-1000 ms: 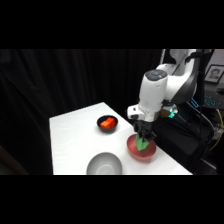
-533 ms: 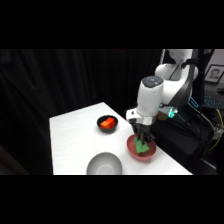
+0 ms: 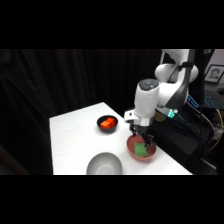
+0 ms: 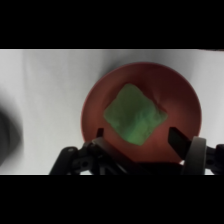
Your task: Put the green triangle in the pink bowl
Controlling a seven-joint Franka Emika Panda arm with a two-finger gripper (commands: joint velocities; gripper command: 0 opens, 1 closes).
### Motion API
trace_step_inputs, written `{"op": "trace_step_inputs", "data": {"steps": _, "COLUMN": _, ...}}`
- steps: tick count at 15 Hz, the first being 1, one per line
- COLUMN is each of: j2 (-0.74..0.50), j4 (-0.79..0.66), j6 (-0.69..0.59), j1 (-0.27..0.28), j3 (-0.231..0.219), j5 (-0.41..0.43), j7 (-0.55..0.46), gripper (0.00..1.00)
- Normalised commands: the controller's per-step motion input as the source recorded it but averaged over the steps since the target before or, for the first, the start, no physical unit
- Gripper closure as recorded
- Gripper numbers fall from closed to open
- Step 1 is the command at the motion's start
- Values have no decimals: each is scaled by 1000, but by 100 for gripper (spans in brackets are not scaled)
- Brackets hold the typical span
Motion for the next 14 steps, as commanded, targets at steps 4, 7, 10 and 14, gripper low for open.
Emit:
{"op": "trace_step_inputs", "data": {"steps": 4, "j2": -197, "j4": -20, "j6": -66, "j1": 69, "j3": -35, "j5": -28, "j7": -39, "gripper": 0}}
{"op": "trace_step_inputs", "data": {"steps": 7, "j2": -309, "j4": -50, "j6": -188, "j1": 50, "j3": -3, "j5": 22, "j7": -82, "gripper": 0}}
{"op": "trace_step_inputs", "data": {"steps": 10, "j2": -346, "j4": -22, "j6": -308, "j1": 9, "j3": 21, "j5": 117, "j7": -188, "gripper": 0}}
{"op": "trace_step_inputs", "data": {"steps": 14, "j2": -358, "j4": 21, "j6": -375, "j1": -29, "j3": 25, "j5": 188, "j7": -266, "gripper": 0}}
